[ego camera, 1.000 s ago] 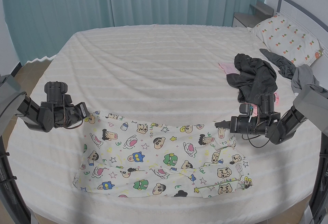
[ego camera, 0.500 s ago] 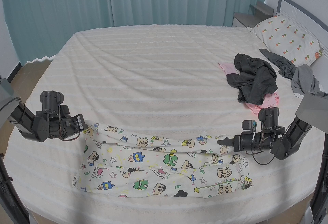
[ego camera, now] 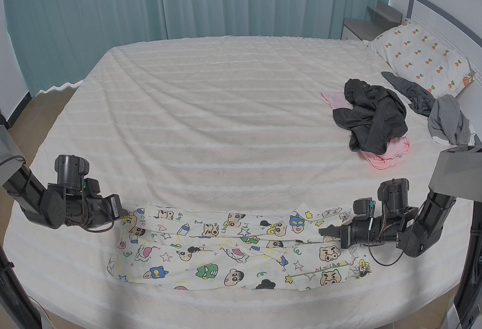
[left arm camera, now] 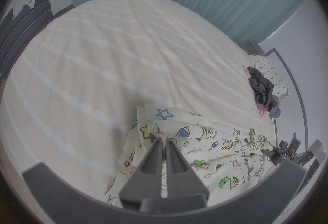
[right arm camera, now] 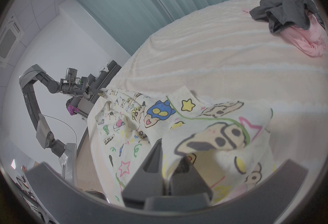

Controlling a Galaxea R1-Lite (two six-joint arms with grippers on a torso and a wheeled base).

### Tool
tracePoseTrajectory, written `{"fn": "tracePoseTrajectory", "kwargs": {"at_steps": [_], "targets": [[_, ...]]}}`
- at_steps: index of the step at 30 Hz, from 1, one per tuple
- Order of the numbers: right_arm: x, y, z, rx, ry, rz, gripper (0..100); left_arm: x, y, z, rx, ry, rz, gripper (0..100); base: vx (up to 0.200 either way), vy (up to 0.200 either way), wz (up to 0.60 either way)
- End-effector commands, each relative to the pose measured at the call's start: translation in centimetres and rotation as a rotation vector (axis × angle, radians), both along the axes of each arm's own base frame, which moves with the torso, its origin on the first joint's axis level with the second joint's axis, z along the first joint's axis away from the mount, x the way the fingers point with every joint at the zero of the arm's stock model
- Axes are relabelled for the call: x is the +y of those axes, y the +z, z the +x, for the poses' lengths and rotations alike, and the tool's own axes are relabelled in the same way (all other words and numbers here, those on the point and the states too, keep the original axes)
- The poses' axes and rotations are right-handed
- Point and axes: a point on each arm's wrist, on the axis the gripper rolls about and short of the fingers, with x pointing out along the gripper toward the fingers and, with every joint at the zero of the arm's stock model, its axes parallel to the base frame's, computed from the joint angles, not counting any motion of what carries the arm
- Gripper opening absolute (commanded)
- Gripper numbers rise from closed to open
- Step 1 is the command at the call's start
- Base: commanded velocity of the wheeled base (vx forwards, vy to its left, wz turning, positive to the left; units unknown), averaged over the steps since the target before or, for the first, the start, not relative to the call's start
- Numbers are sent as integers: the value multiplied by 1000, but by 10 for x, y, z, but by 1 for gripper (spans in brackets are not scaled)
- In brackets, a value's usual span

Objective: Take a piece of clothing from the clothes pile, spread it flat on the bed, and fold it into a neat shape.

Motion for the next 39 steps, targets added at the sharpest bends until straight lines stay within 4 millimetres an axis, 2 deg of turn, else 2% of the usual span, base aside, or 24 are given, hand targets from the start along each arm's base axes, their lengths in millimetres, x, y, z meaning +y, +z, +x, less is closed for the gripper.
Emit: {"fn": "tracePoseTrajectory", "kwargs": {"at_steps": [1,8,9,10,11,22,27,28,30,34,36,37,38,39], "targets": [[3,-12,-8,43,5,-21,0,0,-10,-10,49,-4,1,0,0,0,0],[1,-14,-13,63,0,-30,0,0,-20,-19,92,-2,0,0,0,0,0],[0,-14,-14,68,-4,-29,100,0,-22,-21,94,-3,-2,0,0,0,0],[0,-14,-14,67,-2,-30,100,-1,-22,-21,94,-5,-1,0,0,0,0],[0,-14,-15,69,-5,-29,100,-1,-24,-23,92,-3,-1,100,0,0,0],[-19,-12,-24,28,-84,-28,100,15,-32,-39,98,64,-9,100,0,0,0],[-33,-1,-27,-20,-146,-26,100,29,-27,-46,86,87,-53,100,0,0,0],[-41,9,-28,-53,-176,-19,100,39,-21,-49,62,101,-90,100,0,0,0],[-46,19,-27,-84,-195,-11,100,45,-19,-50,49,113,-119,100,0,0,0],[-46,42,-26,-140,-237,36,100,51,-1,-50,-1,169,-240,100,0,0,0],[-38,55,-24,-160,-259,80,100,50,16,-46,-41,205,-342,100,0,0,0],[-38,55,-24,-160,-259,80,100,50,16,-46,-41,205,-342,100,0,0,0],[-23,63,-20,-158,-276,124,100,46,32,-40,-60,244,-449,100,0,0,0],[-17,65,-19,-154,-290,136,100,42,35,-36,-56,251,-478,100,0,0,0]]}}
